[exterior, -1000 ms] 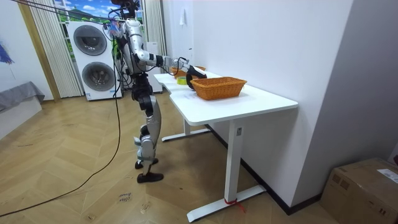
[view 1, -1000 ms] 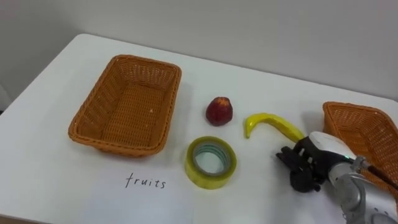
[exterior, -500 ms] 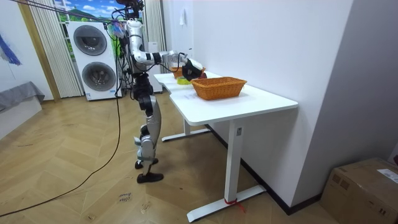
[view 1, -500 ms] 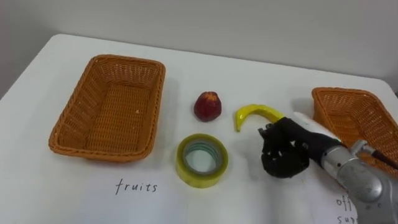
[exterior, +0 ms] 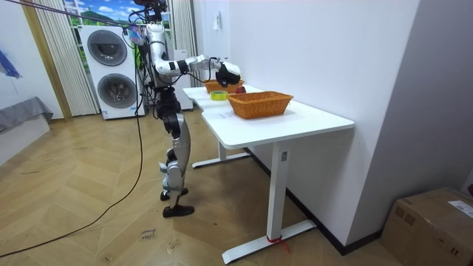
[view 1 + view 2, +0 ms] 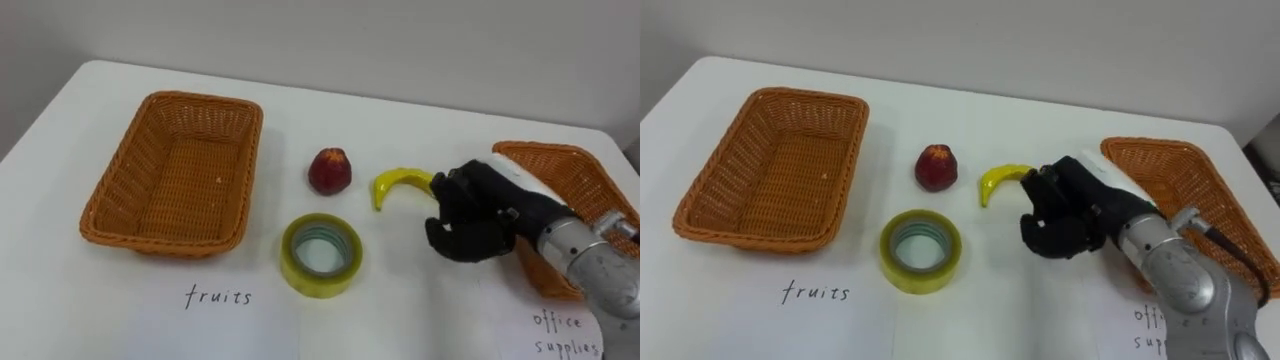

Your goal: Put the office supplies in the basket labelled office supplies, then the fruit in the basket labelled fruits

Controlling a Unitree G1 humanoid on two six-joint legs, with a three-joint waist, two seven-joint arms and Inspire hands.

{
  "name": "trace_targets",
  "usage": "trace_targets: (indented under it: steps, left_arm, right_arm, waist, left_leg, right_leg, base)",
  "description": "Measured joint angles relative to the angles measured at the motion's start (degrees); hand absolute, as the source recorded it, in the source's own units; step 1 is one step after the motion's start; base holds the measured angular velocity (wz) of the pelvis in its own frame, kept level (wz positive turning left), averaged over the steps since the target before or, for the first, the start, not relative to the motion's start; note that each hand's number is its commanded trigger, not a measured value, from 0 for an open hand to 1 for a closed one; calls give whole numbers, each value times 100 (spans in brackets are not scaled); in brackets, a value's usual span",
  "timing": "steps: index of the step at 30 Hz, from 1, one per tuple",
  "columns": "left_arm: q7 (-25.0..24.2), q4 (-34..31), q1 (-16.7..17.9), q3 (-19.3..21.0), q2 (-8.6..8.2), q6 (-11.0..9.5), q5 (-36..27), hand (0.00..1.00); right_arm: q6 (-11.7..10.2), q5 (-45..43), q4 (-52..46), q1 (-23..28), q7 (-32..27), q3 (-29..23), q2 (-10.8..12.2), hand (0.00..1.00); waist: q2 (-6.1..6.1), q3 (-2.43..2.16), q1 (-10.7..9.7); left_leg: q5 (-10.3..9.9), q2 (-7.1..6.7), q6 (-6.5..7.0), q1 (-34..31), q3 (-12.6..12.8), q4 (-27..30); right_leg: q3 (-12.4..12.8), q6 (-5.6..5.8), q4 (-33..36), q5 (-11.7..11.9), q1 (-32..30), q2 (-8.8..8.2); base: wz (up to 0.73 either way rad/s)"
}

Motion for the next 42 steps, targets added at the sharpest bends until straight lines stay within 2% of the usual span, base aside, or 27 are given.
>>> trace_targets:
  steps: [5, 11, 15, 23, 35, 42]
  left_arm:
    - [7, 4, 17, 276, -71, -79, 15, 0]
    - [11, 3, 32, 650, -119, -81, 23, 0]
    - [11, 3, 67, 670, -115, -81, 24, 0]
    - [7, 11, 103, 693, -116, -78, -6, 0]
    - [-143, 61, 149, 803, -120, -55, -1, 0]
    - [-170, 22, 149, 811, -119, -40, 1, 0]
  right_arm:
    - [-199, 130, -6, -10, -488, -209, -4, 100]
    - [-276, 304, -80, -10, -943, -512, -21, 100]
    - [-313, 313, -86, -30, -1269, -665, -36, 100]
    - [-344, 690, 337, -66, -1954, -839, -57, 100]
    - [-328, 783, 561, -63, -2472, -1058, -57, 100]
    - [-327, 788, 783, -63, -2708, -1060, -56, 100]
  waist:
    - [36, -4, 3]
    - [53, -15, -63]
    - [31, -31, -164]
    - [-14, -26, -296]
    - [-74, -30, -395]
    - [-45, -35, -448]
  left_leg:
    - [0, 1, 0, -8, 7, -18]
    - [0, 7, 0, -34, 3, 11]
    - [0, 4, 0, -55, 0, 14]
    - [-1, 4, 1, -9, -11, 23]
    - [-3, 9, 2, -27, -8, 46]
    - [-2, 11, 2, -61, -6, 59]
  right_leg:
    - [8, 0, 5, 0, -31, 4]
    - [-27, 0, 4, 0, -56, -8]
    - [-65, 1, 4, 0, -69, -9]
    - [-71, 1, 2, 0, -16, -13]
    - [-67, 1, 82, -1, -50, -13]
    - [-65, 1, 86, -1, -82, -13]
  base:
    - [0]
    - [0]
    - [0]
    - [0]
    - [0]
    - [0]
